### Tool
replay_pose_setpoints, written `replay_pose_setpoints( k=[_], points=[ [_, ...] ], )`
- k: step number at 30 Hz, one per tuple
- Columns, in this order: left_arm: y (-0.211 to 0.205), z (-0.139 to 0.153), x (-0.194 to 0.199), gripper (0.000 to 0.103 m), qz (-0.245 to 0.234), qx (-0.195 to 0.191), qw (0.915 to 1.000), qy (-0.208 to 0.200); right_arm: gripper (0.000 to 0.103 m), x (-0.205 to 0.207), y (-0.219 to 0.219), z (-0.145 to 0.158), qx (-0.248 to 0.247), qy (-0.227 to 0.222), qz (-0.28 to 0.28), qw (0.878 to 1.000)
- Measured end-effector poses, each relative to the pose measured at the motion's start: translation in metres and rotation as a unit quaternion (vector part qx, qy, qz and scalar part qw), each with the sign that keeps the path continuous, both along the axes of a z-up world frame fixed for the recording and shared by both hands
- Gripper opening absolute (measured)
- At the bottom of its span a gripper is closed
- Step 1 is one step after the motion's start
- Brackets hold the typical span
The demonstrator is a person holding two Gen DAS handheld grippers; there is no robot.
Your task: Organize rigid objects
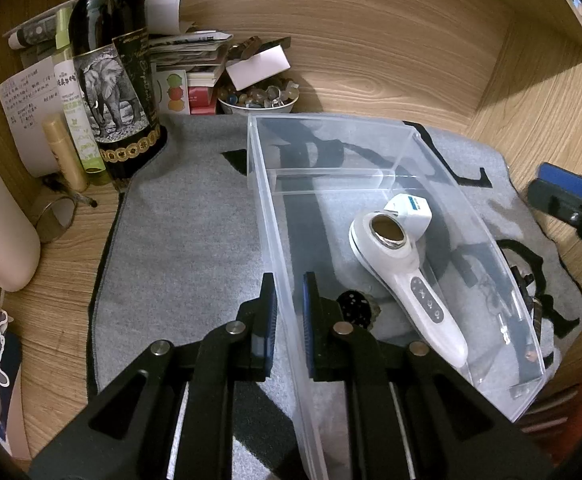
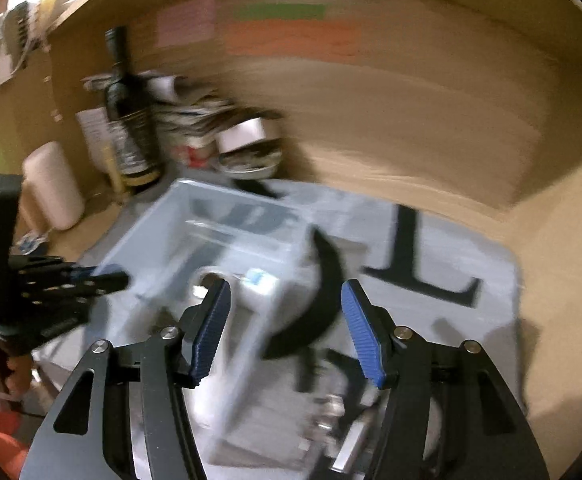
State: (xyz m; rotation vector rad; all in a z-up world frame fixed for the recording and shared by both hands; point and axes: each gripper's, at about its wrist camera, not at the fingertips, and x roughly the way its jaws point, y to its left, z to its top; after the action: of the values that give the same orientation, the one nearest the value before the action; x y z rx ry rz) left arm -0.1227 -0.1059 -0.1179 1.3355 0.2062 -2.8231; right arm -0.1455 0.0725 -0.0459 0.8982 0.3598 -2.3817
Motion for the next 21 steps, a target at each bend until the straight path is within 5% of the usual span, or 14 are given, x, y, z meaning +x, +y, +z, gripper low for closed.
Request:
replay_pose_setpoints(
  k=[10, 21],
  points=[
    [0.001, 0.000, 0.000, 0.011, 0.000, -0.002, 1.0000, 0.000, 0.061, -0.014, 0.069, -0.024, 0.014, -0.038, -0.114, 0.993],
    [0.002, 0.001, -0.002, 0.011, -0.001, -0.003, 1.0000, 0.000, 0.061, -0.021, 0.094, -0.080, 0.046, -0.111, -0.143, 0.982]
  ],
)
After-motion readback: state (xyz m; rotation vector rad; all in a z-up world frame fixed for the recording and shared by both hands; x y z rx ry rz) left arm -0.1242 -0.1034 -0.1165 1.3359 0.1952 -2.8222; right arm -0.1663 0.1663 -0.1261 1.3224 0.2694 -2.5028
